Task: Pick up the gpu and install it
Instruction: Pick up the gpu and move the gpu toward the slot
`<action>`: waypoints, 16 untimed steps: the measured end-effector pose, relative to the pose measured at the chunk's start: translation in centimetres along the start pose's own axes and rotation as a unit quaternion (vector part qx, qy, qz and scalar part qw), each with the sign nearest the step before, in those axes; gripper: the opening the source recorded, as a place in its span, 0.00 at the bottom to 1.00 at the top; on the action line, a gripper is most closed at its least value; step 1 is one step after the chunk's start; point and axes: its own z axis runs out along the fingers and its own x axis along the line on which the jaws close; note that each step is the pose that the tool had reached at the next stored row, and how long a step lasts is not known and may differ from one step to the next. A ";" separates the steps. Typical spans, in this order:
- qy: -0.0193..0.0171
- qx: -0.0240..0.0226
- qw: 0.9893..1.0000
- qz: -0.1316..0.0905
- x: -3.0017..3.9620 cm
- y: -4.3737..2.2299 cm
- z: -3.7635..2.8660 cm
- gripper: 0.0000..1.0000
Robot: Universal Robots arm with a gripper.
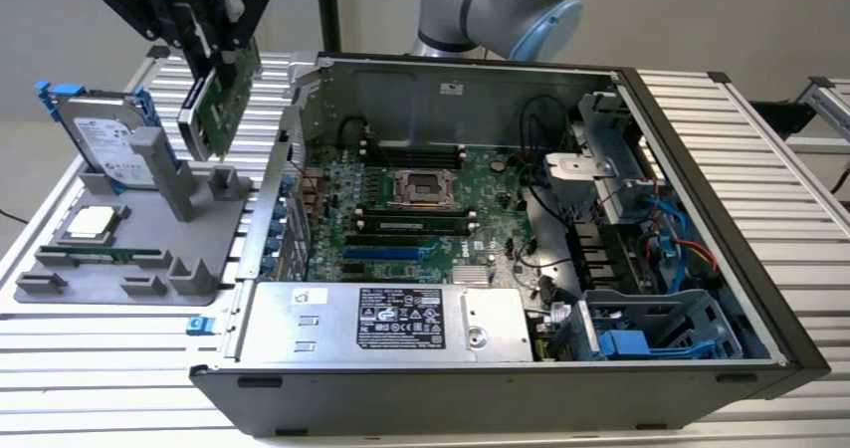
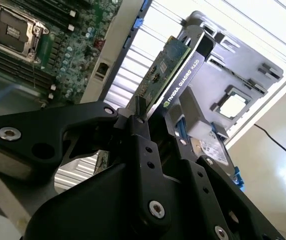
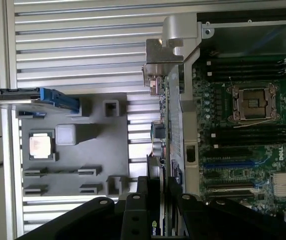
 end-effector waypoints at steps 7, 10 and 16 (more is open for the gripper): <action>0.000 0.000 1.000 0.000 -0.90 0.06 0.00 0.00; 0.000 0.000 1.000 0.000 -1.29 0.09 0.00 0.00; 0.000 0.000 1.000 0.000 -2.00 0.13 -0.01 0.00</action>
